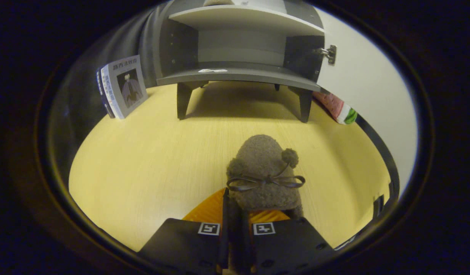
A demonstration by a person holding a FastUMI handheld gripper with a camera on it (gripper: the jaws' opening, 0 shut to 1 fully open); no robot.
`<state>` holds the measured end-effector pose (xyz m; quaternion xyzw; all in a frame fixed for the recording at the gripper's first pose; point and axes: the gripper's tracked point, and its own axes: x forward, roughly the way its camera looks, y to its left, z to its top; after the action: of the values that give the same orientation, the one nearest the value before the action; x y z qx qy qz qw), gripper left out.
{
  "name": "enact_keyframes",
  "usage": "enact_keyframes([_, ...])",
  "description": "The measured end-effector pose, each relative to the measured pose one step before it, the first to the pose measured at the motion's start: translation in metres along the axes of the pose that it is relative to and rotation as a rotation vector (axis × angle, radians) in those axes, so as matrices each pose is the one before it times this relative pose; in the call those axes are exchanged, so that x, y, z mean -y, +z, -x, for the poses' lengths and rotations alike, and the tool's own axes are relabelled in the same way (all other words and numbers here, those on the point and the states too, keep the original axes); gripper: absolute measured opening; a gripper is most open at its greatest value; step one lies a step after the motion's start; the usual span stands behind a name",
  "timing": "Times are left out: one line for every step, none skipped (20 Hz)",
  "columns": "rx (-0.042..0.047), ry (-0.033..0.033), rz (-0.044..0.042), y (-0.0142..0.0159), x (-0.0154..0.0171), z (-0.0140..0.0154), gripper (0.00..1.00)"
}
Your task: Open the shoe cabinet door, grab the shoes and put them into the shoe cabinet, then close the shoe cabinet door.
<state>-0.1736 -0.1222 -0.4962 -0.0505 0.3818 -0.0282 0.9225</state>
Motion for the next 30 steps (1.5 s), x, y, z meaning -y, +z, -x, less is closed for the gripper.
enact_keyframes([-0.00453,0.01000,-0.00019,0.00000,-0.00094,0.00112,0.17])
enact_keyframes([0.00242,0.00429,-0.00004,0.00117,0.00017,-0.00117,0.18])
enact_keyframes([-0.00759,0.00318,0.00615,-0.00100,-0.00020,0.00050,0.18])
enact_keyframes([0.00015,0.00120,0.00637,0.00028,0.00028,-0.00019,0.18])
enact_keyframes([-0.00367,0.00007,0.00535,0.00048,-0.00040,-0.00045,0.18])
enact_keyframes([0.00293,-0.00095,0.00303,-0.00030,0.00041,-0.00011,0.18])
enact_keyframes([0.00667,0.00187,-0.00407,0.00056,0.00008,0.00015,0.18])
enact_keyframes([0.00401,0.00363,-0.01381,-0.00011,0.00029,-0.00005,0.18])
enact_keyframes([0.00362,0.00501,-0.01621,-0.00016,0.00010,0.00049,0.18])
enact_keyframes([0.00426,-0.00206,-0.00727,-0.00006,0.00068,-0.00080,0.18])
enact_keyframes([0.00369,-0.00002,-0.00261,0.00252,0.00110,-0.00119,0.18])
enact_keyframes([-0.00195,0.00085,0.00939,-0.00309,-0.00083,0.00031,0.06])
enact_keyframes([0.00105,0.00031,0.00319,0.00125,0.00020,0.00190,0.06])
enact_keyframes([-0.00184,0.00180,0.00134,-0.00012,-0.00003,-0.00053,0.06])
enact_keyframes([0.00401,0.00064,-0.00022,-0.00010,0.00021,0.00027,0.05])
enact_keyframes([0.00292,0.00059,0.00129,0.00110,0.00001,0.00084,0.05])
enact_keyframes([0.00039,0.00070,0.00073,-0.00101,-0.00041,-0.00027,0.04])
enact_keyframes([0.00192,0.00268,0.00243,0.00062,-0.00033,-0.00035,0.04])
enact_keyframes([0.00519,0.00259,-0.00208,0.00157,0.00026,0.00069,0.03])
enact_keyframes([0.00751,0.00478,-0.00496,0.00099,0.00025,0.00150,0.03])
enact_keyframes([0.00636,0.00320,-0.00338,0.00214,0.00006,0.00200,0.03])
enact_keyframes([0.00904,-0.00107,-0.00017,0.00251,0.00175,0.00178,0.03])
enact_keyframes([0.00202,0.00212,0.00066,0.00278,0.00046,0.00241,0.03])
enact_keyframes([0.00274,0.00368,-0.00216,0.00355,0.00014,0.00308,0.03])
enact_keyframes([0.00675,0.00738,-0.00875,0.00679,-0.00008,0.00370,0.03])
enact_keyframes([0.01076,0.00553,-0.01343,0.00892,-0.00039,0.00568,0.03])
enact_keyframes([0.01020,-0.00551,-0.00752,0.00973,0.00188,0.00599,0.03])
enact_keyframes([0.01510,-0.00621,-0.00658,0.01220,0.00166,0.00882,0.03])
enact_keyframes([0.02505,-0.00343,-0.01031,0.01609,0.00013,0.00909,0.03])
enact_keyframes([0.02047,-0.00195,-0.00947,0.01400,-0.00039,0.00859,0.03])
